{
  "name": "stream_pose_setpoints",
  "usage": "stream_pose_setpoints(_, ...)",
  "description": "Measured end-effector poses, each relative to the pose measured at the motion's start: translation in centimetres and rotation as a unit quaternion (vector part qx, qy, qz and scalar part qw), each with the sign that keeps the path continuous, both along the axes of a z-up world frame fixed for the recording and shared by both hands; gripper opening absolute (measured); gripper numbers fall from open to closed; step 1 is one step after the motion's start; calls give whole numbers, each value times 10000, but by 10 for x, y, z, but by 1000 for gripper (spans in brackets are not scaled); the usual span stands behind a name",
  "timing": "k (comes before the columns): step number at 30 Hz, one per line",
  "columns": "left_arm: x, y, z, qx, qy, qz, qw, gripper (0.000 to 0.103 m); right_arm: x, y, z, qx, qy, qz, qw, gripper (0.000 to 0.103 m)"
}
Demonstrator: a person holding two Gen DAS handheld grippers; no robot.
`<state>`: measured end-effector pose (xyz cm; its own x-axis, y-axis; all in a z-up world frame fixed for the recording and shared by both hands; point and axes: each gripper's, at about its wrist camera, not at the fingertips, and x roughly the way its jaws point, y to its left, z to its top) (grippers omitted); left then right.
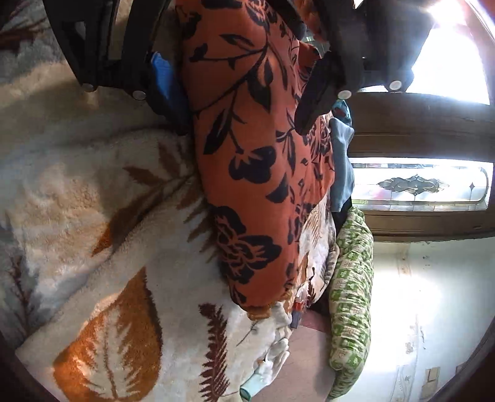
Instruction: Fold small clothes
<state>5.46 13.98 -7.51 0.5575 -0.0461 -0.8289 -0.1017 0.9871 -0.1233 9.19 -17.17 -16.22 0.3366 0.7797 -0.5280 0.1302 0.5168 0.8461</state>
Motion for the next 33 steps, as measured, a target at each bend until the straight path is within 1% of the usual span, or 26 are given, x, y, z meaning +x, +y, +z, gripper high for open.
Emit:
stream_pose_setpoints(2, -8, 6, 8, -233, -132, 41, 9996, 101, -11, -8, 8, 91, -102, -26, 9999, 80)
stream_pose_setpoints(4, -11, 9, 6, -415, -159, 36, 9990, 101, -23, -13, 6, 209, -66, -62, 9997, 82)
stream_pose_setpoints(5, -8, 7, 0, -377, -83, 9, 9993, 101, -27, -13, 1, 264, 3, -50, 9996, 82)
stream_pose_setpoints(8, 3, -3, -28, -128, 378, -87, 9992, 101, -32, -5, -22, 522, 367, 107, 9979, 82)
stream_pose_setpoints(9, 4, -6, -36, -42, 541, -99, 9985, 100, -31, -2, -22, 535, 275, 170, 9980, 75)
stream_pose_setpoints(10, 3, -6, -39, -5, 596, -78, 9982, 100, -32, 1, -16, 528, 122, 240, 9982, 53)
stream_pose_setpoints(11, -1, -4, -36, -72, 491, -49, 9988, 100, -34, 2, -9, 475, 86, 232, 9986, 49)
stream_pose_setpoints(12, -5, -1, -30, -159, 353, -6, 9993, 100, -37, 3, 1, 336, -42, 251, 9991, 42)
stream_pose_setpoints(13, -8, 3, -24, -241, 246, 37, 9994, 100, -40, 4, 11, 79, -184, 300, 9993, 40)
stream_pose_setpoints(14, -11, 7, -18, -335, 158, 78, 9993, 101, -41, 5, 11, -63, -155, 299, 9994, 40)
stream_pose_setpoints(15, -14, 14, -10, -459, 59, 132, 9988, 101, -41, 5, 2, -206, 15, 286, 9994, 40)
stream_pose_setpoints(16, -19, 22, -4, -599, -35, 208, 9980, 100, -39, 3, -12, -410, 207, 289, 9985, 41)
stream_pose_setpoints(17, -24, 34, 2, -756, -115, 316, 9966, 100, -40, 2, -22, -245, 295, 277, 9989, 44)
stream_pose_setpoints(18, -30, 47, 6, -943, -192, 435, 9944, 101, -41, -1, -22, 11, 296, 168, 9994, 52)
stream_pose_setpoints(19, -36, 61, 8, -1145, -235, 569, 9915, 100, -43, -3, -18, 76, 296, 116, 9995, 64)
stream_pose_setpoints(20, -40, 74, 7, -1348, -198, 702, 9882, 100, -45, -5, -10, -26, 232, 95, 9997, 68)
stream_pose_setpoints(21, -45, 86, 3, -1545, -89, 808, 9846, 100, -46, -7, 1, -257, 57, 54, 9996, 70)
stream_pose_setpoints(23, -51, 100, -7, -1986, 89, 836, 9765, 100, -54, -14, 31, -775, -477, -154, 9957, 70)
stream_pose_setpoints(24, -54, 104, -14, -2222, 151, 861, 9711, 100, -56, -16, 46, -854, -741, -239, 9933, 70)
stream_pose_setpoints(25, -57, 106, -20, -2458, 225, 878, 9651, 100, -58, -14, 59, -827, -973, -210, 9916, 69)
stream_pose_setpoints(27, -60, 101, -30, -2823, 345, 802, 9553, 100, -53, 1, 79, -688, -1220, 69, 9901, 69)
stream_pose_setpoints(29, -59, 92, -35, -2987, 385, 706, 9509, 100, -47, 24, 90, -458, -1398, 499, 9879, 69)
stream_pose_setpoints(31, -56, 85, -44, -3125, 482, 642, 9465, 100, -39, 50, 93, -459, -1507, 821, 9841, 69)
stream_pose_setpoints(32, -54, 82, -49, -3175, 564, 649, 9444, 97, -33, 62, 91, -454, -1476, 959, 9833, 69)
stream_pose_setpoints(33, -53, 79, -55, -3204, 613, 650, 9431, 72, -27, 71, 86, -422, -1418, 1102, 9828, 70)
